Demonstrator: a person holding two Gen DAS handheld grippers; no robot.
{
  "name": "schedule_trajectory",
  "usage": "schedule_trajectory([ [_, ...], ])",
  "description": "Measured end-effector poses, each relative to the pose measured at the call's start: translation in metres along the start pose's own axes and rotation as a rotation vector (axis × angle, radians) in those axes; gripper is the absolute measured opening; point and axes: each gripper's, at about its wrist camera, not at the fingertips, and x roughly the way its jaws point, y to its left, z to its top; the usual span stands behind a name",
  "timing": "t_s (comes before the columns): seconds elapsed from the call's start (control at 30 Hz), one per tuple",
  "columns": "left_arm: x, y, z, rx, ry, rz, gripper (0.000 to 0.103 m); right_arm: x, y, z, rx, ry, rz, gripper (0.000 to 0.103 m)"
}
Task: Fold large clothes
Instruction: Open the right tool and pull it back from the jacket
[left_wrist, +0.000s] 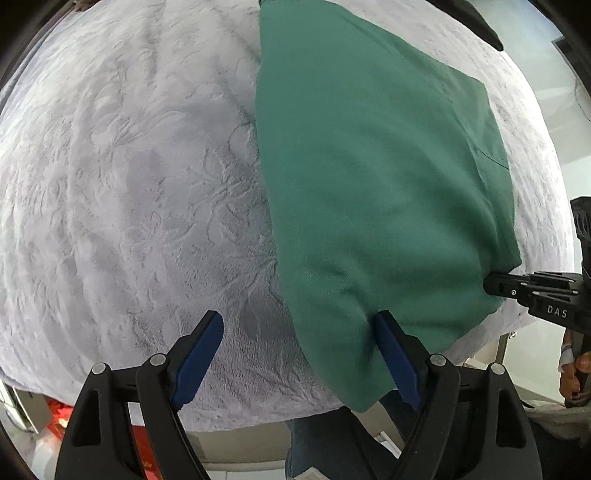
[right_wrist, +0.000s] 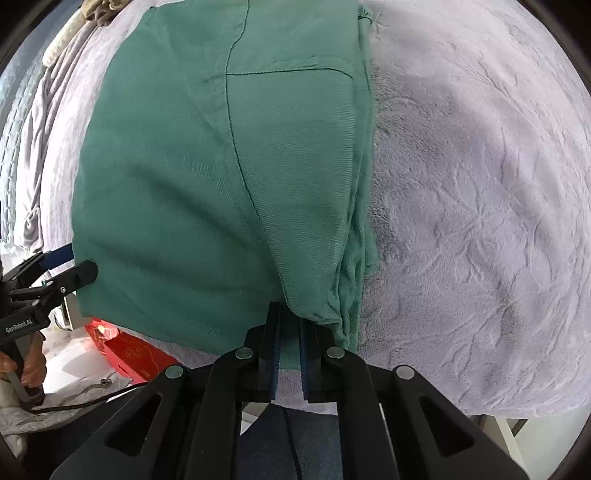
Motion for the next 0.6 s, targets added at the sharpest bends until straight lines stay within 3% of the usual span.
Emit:
schedule_trajectory([
  [0.07,-0.004,-0.002,-0.001,-0.004,0.003,0.009,0.085,-0.002,-0.003,-0.002,0.004,0.003,0.008,0.008],
  [0.13,-0.006,-0.002,-0.001,-0.011,0.009,0.035,0.103,-0.005,-0.006,-0.002,0.005,0.004,0.013,0.009],
  [0.4,-0.022,-0.005,0.004,0.001,-0.034,0.108,0.103,-0.025,-0.007,0.002,-0.024,-0.005,0.019,0.012],
  [0.53,-0.041,-0.006,0.013,-0.016,-0.052,0.065,0.103,-0.052,-0.005,0.011,-0.04,-0.033,0.034,0.012],
  [0.6,-0.042,-0.006,0.02,-0.025,-0.033,0.091,0.103,-0.069,-0.007,0.016,-0.032,-0.066,0.038,0.014],
])
